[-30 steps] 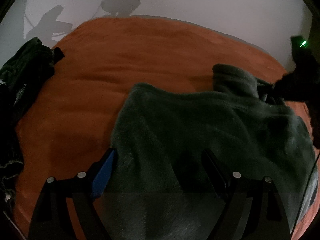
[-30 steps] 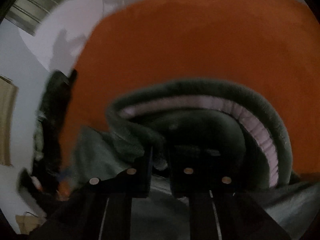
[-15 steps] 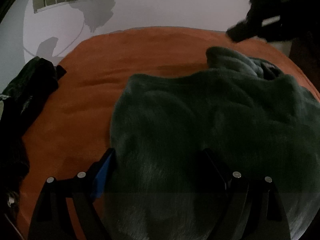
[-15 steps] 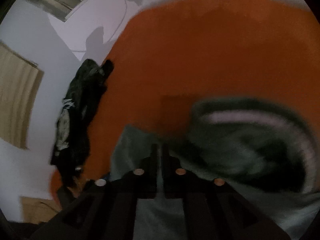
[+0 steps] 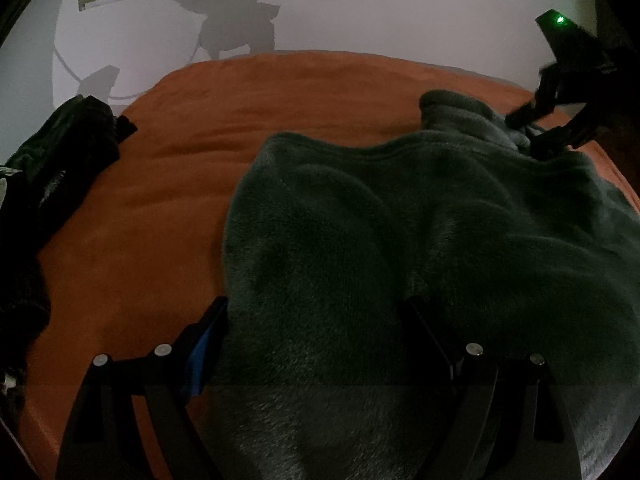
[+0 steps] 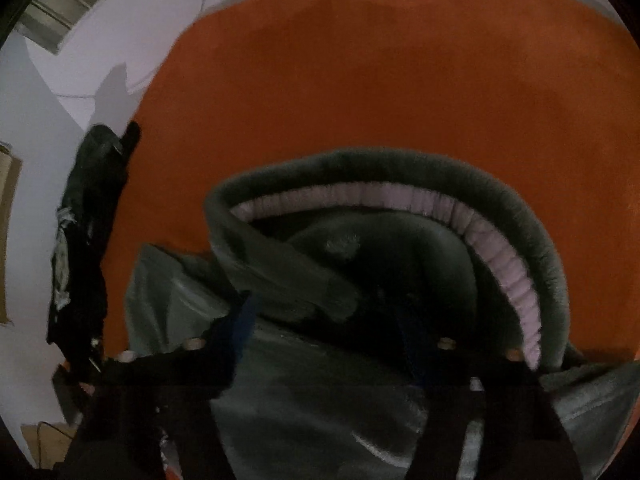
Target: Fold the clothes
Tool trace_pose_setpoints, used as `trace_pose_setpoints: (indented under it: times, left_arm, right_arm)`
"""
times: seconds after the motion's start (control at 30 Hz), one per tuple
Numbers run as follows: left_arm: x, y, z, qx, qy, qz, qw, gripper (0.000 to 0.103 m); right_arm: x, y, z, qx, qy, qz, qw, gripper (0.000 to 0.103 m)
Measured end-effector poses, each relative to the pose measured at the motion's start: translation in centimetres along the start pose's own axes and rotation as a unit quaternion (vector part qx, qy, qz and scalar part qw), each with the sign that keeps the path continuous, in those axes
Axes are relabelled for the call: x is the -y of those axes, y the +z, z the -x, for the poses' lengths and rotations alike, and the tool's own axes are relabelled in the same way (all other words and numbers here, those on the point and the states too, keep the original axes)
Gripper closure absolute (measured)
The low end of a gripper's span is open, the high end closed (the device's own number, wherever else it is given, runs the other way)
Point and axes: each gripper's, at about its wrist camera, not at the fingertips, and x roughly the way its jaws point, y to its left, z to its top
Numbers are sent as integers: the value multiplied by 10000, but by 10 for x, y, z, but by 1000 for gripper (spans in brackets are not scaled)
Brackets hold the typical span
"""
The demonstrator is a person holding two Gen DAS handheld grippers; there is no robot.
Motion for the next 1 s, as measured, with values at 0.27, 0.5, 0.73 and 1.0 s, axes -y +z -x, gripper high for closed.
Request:
trace_pose_setpoints:
  times: [0.27, 0.5, 0.73, 1.0]
  left_arm:
    - [1, -1, 2, -34, -22, 46, 10000, 15]
    - [0, 1, 1, -114, -20, 141, 9998, 14]
    - [2, 0, 3, -134, -9, 195, 9997, 12]
    - [5, -3, 7, -127, -9, 242, 9996, 11]
  right_arm:
    - [-24, -11, -4, -5, 473, 93, 9988, 91]
    - [-71, -25, -3, -66, 545, 724, 9959, 91]
    - [-88, -18, -32, -337, 419, 704, 9961, 90]
    - [-70, 0, -70, -510, 595, -177, 9968, 90]
